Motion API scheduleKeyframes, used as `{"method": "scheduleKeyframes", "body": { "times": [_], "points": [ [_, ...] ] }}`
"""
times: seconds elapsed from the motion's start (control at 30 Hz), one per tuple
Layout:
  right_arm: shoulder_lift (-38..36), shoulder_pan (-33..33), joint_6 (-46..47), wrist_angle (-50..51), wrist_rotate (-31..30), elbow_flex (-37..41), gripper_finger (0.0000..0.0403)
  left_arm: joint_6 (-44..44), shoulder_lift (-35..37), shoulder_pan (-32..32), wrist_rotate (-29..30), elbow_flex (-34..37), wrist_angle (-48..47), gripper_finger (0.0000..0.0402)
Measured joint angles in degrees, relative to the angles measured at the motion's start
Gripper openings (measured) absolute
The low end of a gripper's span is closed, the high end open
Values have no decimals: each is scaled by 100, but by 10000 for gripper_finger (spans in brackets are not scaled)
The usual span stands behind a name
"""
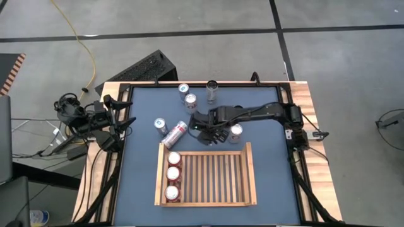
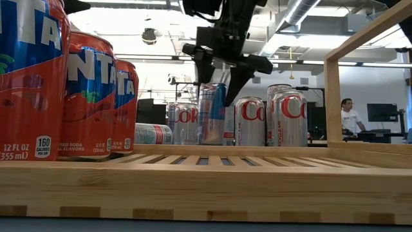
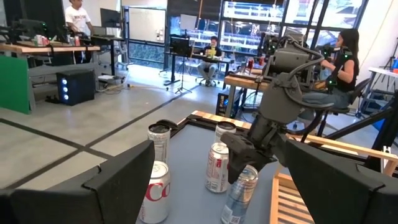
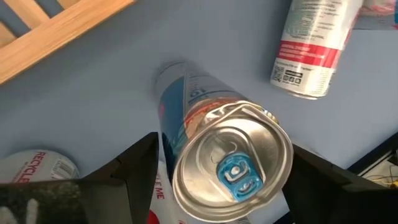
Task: Place canned beverage on shelf
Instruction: Put the bottom blue soda can on the shelf
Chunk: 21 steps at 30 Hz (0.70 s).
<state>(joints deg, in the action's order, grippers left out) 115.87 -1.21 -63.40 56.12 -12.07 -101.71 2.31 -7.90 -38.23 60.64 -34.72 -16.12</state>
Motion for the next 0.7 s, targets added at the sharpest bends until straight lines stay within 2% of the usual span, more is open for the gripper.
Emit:
{"method": "scheduleKeyframes", "body": {
  "times": [0.17, 0.37, 0.53, 0.7],
  "points": [
    [0, 48, 166, 95, -182, -76, 286, 0, 0, 0, 0, 0, 0, 348],
    [0, 41, 332, 341, -124, -600, 285, 0, 0, -1, -2, 0, -2, 348],
    [-11, 32, 132, 537, 173, -826, 285, 0, 1, 0, -1, 0, -3, 348],
    [-6, 22, -233, 582, 190, -826, 285, 2, 0, -1, -2, 0, -9, 348]
  ]
}}
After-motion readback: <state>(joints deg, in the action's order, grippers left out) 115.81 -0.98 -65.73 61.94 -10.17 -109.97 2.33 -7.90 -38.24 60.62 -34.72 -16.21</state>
